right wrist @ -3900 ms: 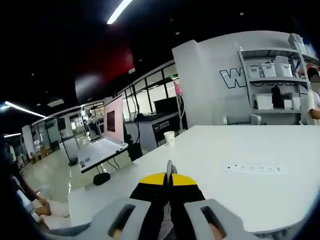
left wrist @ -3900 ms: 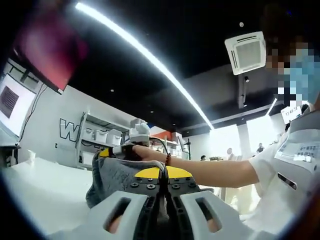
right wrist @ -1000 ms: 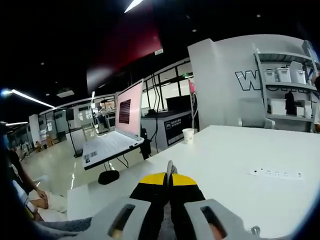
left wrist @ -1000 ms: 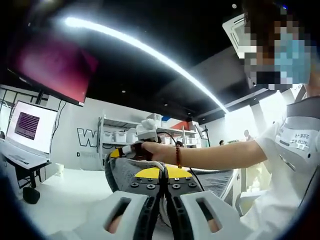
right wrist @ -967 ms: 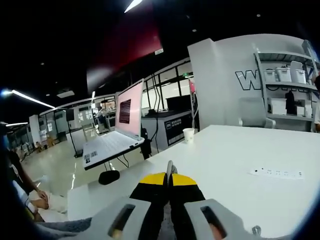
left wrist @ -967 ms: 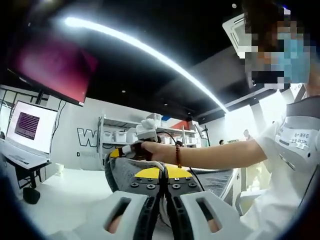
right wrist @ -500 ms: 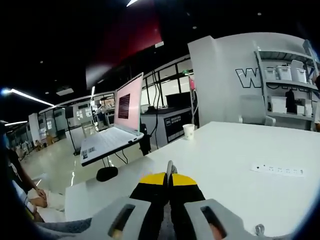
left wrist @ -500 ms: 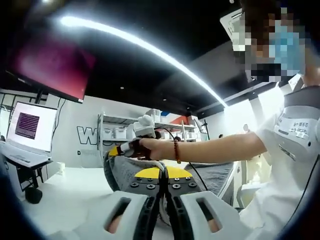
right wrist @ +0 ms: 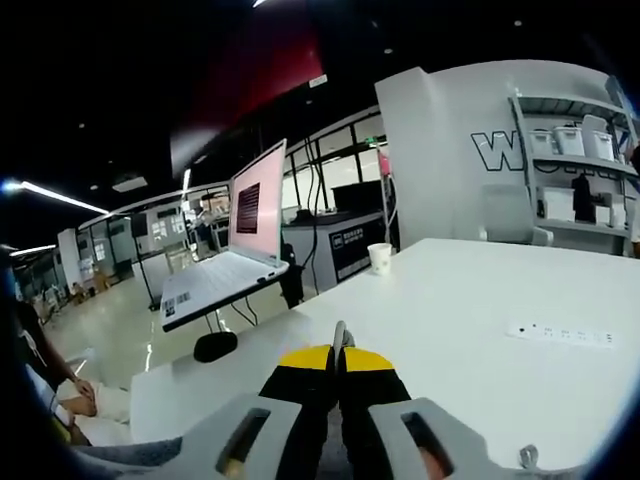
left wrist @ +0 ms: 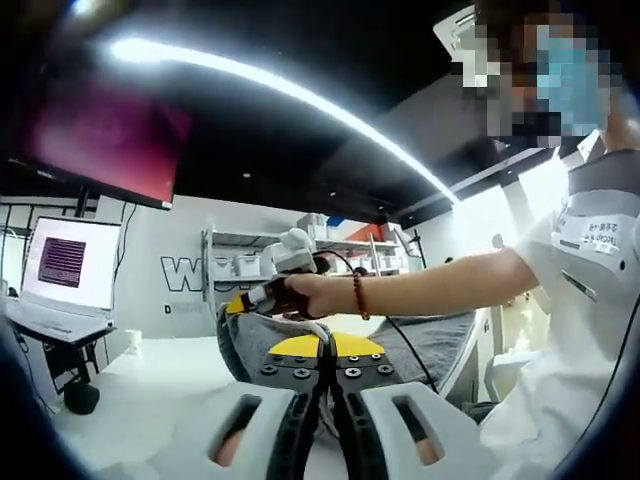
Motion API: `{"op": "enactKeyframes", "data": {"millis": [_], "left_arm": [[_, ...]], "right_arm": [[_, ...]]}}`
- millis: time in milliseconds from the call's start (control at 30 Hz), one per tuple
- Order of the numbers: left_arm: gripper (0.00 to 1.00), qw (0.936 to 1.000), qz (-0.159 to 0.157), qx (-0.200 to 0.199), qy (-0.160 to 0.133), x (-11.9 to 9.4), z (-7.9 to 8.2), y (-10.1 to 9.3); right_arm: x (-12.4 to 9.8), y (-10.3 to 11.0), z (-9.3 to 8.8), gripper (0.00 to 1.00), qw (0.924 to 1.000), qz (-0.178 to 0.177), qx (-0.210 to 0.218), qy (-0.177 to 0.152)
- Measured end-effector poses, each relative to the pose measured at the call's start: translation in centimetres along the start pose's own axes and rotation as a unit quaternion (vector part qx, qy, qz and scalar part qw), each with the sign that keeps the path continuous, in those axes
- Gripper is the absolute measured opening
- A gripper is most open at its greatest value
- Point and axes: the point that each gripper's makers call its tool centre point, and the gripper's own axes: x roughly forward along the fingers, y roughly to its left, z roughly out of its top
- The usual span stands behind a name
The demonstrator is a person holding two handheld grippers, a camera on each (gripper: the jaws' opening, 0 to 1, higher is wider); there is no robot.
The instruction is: Open the folded towel by lifting each exposed corner and separating the folded layers until the towel lies flat within the target outline without major curled edges
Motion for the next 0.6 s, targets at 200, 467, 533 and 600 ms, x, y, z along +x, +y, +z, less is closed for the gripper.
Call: {"op": "enactKeyframes", "data": {"millis": [200,467,533,600], "left_arm": [[0.01,1.0,0.008,0.0,-0.001,-0.4,0.0,0.2],[0.01,0.999,0.021,-0.039,-0.01,-1.4,-0.1,1.0],[0.01,0.9992,0.023,-0.03,-0.009,-1.6,-0.1,0.9],[0.01,0.9992,0.028,-0.029,-0.007,-1.6,-0.2,1.0]], "right_arm": [[0.7,0.5,0.0,0.0,0.9999,0.009,0.01,-0.001],[1.1,1.5,-0.4,0.0,0.9996,0.019,0.021,-0.007],[1.2,1.6,-0.6,0.0,0.9995,0.021,0.022,-0.005],[1.3,1.8,-0.7,0.0,0.9994,0.023,0.025,-0.005]]}}
